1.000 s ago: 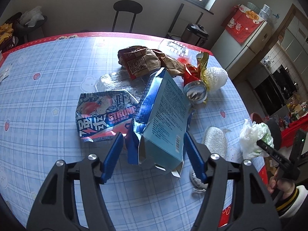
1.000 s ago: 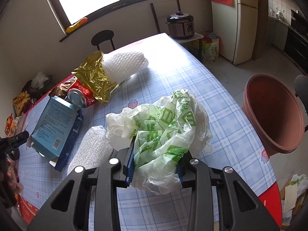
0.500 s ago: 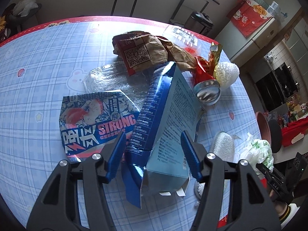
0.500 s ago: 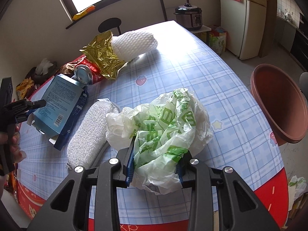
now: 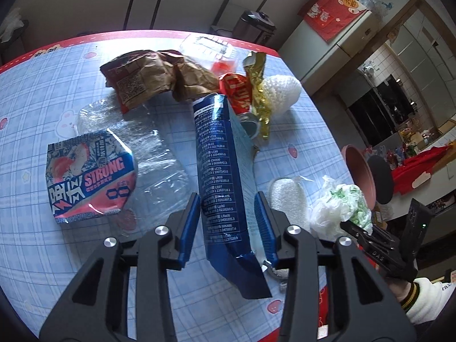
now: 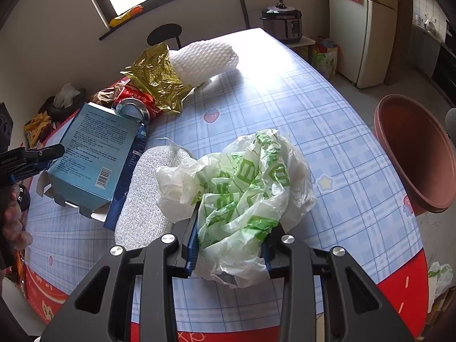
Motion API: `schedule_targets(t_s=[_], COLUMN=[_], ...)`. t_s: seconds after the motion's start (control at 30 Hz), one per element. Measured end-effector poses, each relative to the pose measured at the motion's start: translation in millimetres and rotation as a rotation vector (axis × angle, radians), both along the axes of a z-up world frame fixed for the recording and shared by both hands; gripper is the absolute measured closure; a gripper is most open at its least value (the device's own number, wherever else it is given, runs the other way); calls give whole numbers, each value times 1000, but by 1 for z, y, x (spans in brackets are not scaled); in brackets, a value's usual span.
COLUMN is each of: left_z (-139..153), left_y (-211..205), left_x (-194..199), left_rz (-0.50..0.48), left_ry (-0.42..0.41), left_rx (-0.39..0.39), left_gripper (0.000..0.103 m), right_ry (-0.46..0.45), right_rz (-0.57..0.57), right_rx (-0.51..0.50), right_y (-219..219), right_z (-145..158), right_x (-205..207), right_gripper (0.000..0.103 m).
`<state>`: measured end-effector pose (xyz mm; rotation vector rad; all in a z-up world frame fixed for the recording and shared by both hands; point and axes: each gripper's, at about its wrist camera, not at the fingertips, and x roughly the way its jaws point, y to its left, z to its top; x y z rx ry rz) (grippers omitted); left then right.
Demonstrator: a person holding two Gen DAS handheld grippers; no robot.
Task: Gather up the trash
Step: 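Grasp the blue box with the left tool while the right tool holds the bag, then carry the bag and box to the brown bucket and release both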
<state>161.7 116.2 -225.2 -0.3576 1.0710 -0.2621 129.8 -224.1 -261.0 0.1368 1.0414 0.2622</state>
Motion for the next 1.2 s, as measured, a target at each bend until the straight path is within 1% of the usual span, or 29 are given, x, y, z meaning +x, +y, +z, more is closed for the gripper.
schedule_targets(t_s=[0.07, 0.1, 0.2, 0.3, 0.37, 0.4, 0.53, 0.73, 0.83, 1.0, 1.2], left_z=[5, 6, -4, -15, -20, -21, -20, 1, 13, 28, 38], left_y=[-10, -16, -33, -50, -59, -60, -58, -49, -40, -25, -15], left_x=[-1, -1, 1, 0, 0, 0, -3, -25, -39, -61, -84], left_rz=[-20, -25, -53, -82, -81, -65, 2, 46, 87, 166, 259], left_ry=[-13, -16, 12, 36, 36, 33, 26, -46, -86, -126, -139], left_rx=[-20, -17, -13, 9, 51, 73, 93, 135, 139, 129, 131], left_gripper=[60, 58, 58, 60, 61, 63, 66, 69, 69, 69, 69], right_ry=[0, 0, -1, -2, -2, -2, 1, -11, -18, -30, -73], right_rz=[1, 1, 2, 5, 4, 3, -6, -16, -5, 26, 92], right_rx=[-1, 0, 0, -1, 3, 5, 25, 75, 87, 81, 80], right_y=[0, 0, 0, 0, -1, -2, -5, -12, -11, -8, -8], right_z=[0, -1, -1, -2, -3, -3, -2, 6, 9, 18, 35], right_x=[0, 0, 0, 1, 0, -1, -3, -4, -4, -5, -6], right_gripper=[70, 70, 70, 69, 69, 69, 69, 69, 70, 70, 70])
